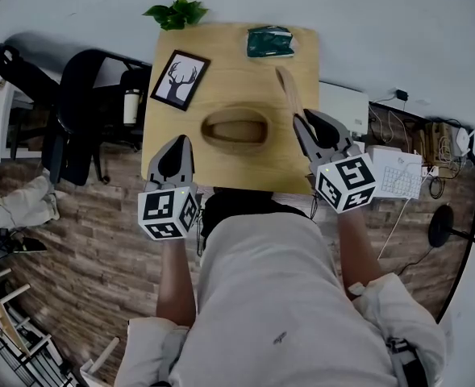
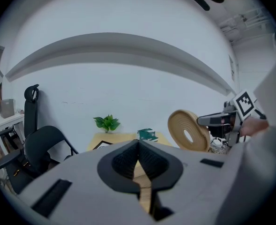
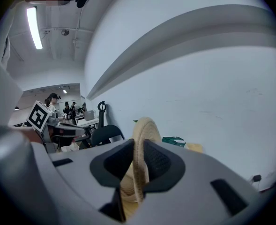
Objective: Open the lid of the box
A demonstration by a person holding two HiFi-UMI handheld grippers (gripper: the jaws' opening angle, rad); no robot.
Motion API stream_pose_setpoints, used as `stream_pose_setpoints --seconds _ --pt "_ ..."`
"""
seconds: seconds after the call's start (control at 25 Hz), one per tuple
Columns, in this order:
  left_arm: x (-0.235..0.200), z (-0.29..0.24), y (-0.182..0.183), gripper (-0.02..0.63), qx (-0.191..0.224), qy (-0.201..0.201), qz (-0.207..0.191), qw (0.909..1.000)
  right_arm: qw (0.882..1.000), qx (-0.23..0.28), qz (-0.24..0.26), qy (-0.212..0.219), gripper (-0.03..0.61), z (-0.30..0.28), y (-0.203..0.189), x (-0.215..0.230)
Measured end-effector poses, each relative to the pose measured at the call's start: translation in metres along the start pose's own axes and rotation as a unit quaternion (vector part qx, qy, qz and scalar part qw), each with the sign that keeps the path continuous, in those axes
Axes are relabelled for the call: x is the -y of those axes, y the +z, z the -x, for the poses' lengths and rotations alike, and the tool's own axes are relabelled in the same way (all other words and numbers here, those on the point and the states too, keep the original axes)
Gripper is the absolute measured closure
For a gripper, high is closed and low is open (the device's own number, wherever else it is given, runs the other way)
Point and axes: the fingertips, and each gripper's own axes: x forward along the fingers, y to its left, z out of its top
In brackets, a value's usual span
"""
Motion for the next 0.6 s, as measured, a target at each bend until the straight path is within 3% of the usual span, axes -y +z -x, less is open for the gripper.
stream_pose_setpoints --seconds 0.6 --pt "0.0038 -0.0079 -0.0013 0.607 -0.007 -0.007 0.004 0.9999 1.0 0.001 -0.004 0.013 0.509 -0.0005 -0.0022 -0.0008"
